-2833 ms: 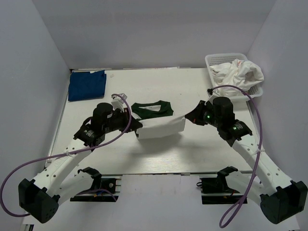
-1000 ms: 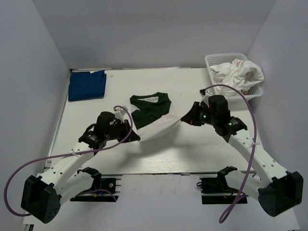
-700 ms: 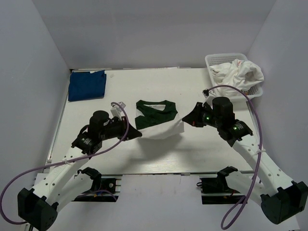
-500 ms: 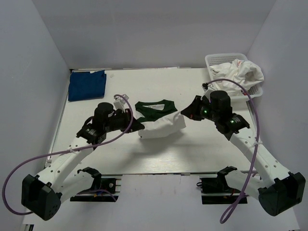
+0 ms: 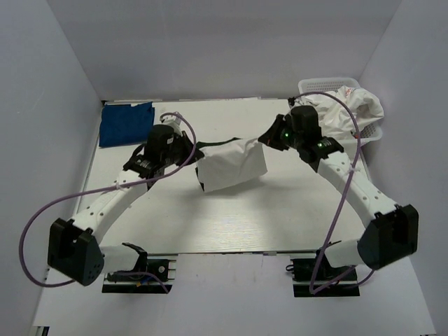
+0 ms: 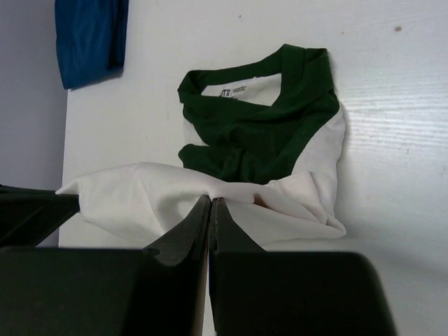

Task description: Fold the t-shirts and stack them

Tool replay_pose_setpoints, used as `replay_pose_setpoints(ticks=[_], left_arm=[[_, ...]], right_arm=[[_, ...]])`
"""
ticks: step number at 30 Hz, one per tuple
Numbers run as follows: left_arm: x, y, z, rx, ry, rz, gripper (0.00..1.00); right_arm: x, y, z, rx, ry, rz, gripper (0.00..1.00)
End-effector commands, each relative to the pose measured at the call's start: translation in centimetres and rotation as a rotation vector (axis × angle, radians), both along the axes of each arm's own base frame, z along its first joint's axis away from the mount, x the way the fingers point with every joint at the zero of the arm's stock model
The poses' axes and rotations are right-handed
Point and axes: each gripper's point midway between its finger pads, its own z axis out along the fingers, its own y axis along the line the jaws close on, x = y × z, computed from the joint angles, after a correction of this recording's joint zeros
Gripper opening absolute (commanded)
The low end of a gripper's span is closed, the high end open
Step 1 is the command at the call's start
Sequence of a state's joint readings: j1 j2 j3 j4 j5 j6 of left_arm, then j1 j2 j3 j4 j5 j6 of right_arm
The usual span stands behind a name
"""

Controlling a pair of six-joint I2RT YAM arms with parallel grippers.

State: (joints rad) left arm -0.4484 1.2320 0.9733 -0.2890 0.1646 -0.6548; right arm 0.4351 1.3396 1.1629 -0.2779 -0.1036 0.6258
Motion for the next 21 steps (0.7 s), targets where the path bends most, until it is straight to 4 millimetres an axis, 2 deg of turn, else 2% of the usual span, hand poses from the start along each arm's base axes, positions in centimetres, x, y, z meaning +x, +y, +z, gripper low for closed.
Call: replay_pose_setpoints(ticks=[1, 2, 4, 5, 6, 7, 8, 9, 10, 11, 12, 13, 14, 15, 16, 17, 18, 19, 20, 21], left_arm=[[3.5, 0.9, -0.4, 0.033, -0.012, 0.087, 0.00], [4.5, 1.2, -0.3, 0.033, -0.010, 0.103, 0.00], [6.1, 1.2, -1.0, 0.043, 0.009, 0.119, 0.00], [7.8, 1.9, -1.8, 0.057, 0.027, 0.152, 0.00], [8.3, 2.1, -2.4, 0.066, 0.048, 0.161, 0.00], [8.7, 2.1, -2.8, 0.063, 0.061, 0.157, 0.00], [9.2, 1.9, -3.1, 0.064, 0.063, 0.157, 0.00], [10.2, 3.0, -4.2, 0.071, 0.088, 0.196, 0.00], [11.2, 3.6, -4.1, 0.078, 0.069, 0.229, 0.00], [11.7, 4.4, -4.9, 0.097, 0.078, 0.262, 0.00], [12.8, 5.2, -5.9, 0.104, 0.094, 0.303, 0.00], [13.8, 5.7, -5.9, 0.104, 0.084, 0.324, 0.00], [14.5, 6.2, -6.5, 0.113, 0.088, 0.345, 0.00], [15.3, 7.2, -7.3, 0.110, 0.107, 0.373, 0.00], [16.4, 6.7, -8.5, 0.082, 0.144, 0.353, 0.00], [17.2, 7.2, -9.4, 0.079, 0.161, 0.372, 0.00], [18.1, 7.9, -10.2, 0.071, 0.180, 0.390, 0.00], [19.2, 8.0, -10.0, 0.059, 0.200, 0.394, 0.00], [19.5, 7.9, -12.7, 0.062, 0.277, 0.374, 0.00], [20.2, 7.3, -12.0, 0.022, 0.280, 0.332, 0.06]], right_arm=[[3.3, 0.5, 2.1, 0.033, -0.055, -0.035, 0.00], [4.0, 1.4, 0.8, 0.033, -0.020, -0.008, 0.00], [4.9, 1.4, 0.3, 0.035, -0.015, -0.014, 0.00], [5.5, 1.7, 0.2, 0.039, -0.026, -0.014, 0.00], [6.7, 1.9, -1.4, 0.024, 0.008, -0.022, 0.00], [7.7, 1.9, -0.7, 0.019, -0.011, -0.023, 0.00], [8.5, 2.1, -2.1, 0.004, 0.014, -0.022, 0.00], [9.6, 2.5, -2.7, 0.002, 0.023, -0.017, 0.00], [10.2, 3.0, -2.1, 0.007, -0.002, 0.023, 0.00], [11.7, 4.2, -1.9, 0.035, -0.053, 0.065, 0.00], [12.5, 4.8, -3.6, 0.028, -0.042, 0.086, 0.00], [13.8, 6.2, -3.1, 0.060, -0.090, 0.163, 0.00], [14.3, 6.8, -3.5, 0.061, -0.097, 0.187, 0.00], [16.4, 7.8, -7.7, 0.037, -0.106, 0.227, 0.00], [17.7, 9.9, -4.2, 0.093, -0.235, 0.333, 0.00], [18.6, 10.6, -4.5, 0.077, -0.277, 0.374, 0.00], [19.0, 11.0, -6.2, 0.069, -0.221, 0.390, 0.00], [21.6, 11.9, -11.4, 0.050, -0.154, 0.391, 0.02], [23.5, 12.5, -8.3, 0.054, -0.216, 0.393, 0.22], [23.7, 13.0, -9.8, 0.061, -0.162, 0.432, 0.35]])
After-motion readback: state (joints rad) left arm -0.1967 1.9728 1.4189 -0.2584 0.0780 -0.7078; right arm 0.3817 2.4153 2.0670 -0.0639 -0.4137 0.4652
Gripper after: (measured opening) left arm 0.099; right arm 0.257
